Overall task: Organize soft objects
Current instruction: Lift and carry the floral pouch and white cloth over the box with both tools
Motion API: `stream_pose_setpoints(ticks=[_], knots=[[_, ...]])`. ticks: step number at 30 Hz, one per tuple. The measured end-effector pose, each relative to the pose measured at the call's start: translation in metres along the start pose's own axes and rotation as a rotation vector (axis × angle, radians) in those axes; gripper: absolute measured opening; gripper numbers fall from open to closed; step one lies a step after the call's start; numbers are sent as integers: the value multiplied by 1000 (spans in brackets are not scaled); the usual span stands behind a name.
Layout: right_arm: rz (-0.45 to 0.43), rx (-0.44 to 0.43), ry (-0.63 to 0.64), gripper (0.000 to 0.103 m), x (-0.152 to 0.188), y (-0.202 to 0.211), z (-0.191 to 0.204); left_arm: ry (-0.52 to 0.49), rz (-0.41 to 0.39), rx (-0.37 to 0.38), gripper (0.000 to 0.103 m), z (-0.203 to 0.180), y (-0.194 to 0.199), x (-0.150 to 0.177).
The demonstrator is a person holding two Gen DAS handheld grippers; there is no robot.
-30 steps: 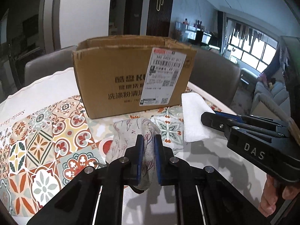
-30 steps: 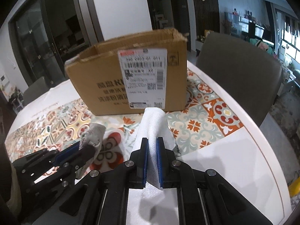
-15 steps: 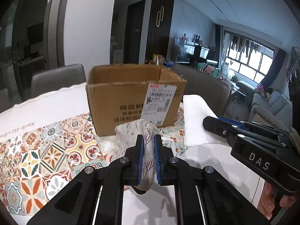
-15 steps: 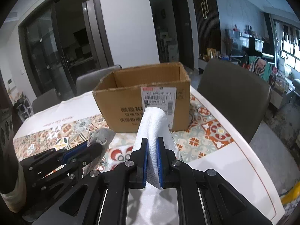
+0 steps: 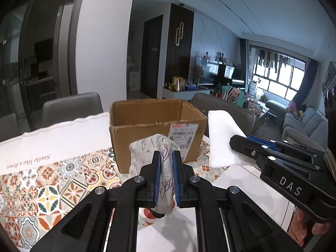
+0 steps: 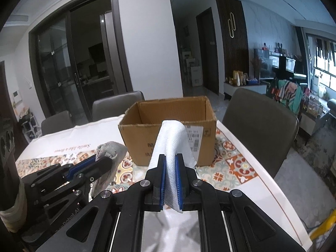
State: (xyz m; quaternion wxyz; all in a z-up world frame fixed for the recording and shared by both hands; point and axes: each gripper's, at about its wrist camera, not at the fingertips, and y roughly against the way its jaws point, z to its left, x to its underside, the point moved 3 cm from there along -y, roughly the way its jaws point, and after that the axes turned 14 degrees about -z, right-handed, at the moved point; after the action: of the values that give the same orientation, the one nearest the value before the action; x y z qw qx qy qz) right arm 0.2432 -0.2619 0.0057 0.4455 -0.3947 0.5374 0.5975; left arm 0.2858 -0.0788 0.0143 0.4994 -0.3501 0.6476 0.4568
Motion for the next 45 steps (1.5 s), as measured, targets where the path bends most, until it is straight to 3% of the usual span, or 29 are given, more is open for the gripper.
stream_pose_setpoints(ticks=[20, 45], knots=[[-120, -15, 25, 10, -38, -8, 6, -66, -110, -18, 13, 9, -10, -48], [-185, 7, 60, 10, -66, -75, -4, -119, -149, -1, 13, 22, -81, -68]])
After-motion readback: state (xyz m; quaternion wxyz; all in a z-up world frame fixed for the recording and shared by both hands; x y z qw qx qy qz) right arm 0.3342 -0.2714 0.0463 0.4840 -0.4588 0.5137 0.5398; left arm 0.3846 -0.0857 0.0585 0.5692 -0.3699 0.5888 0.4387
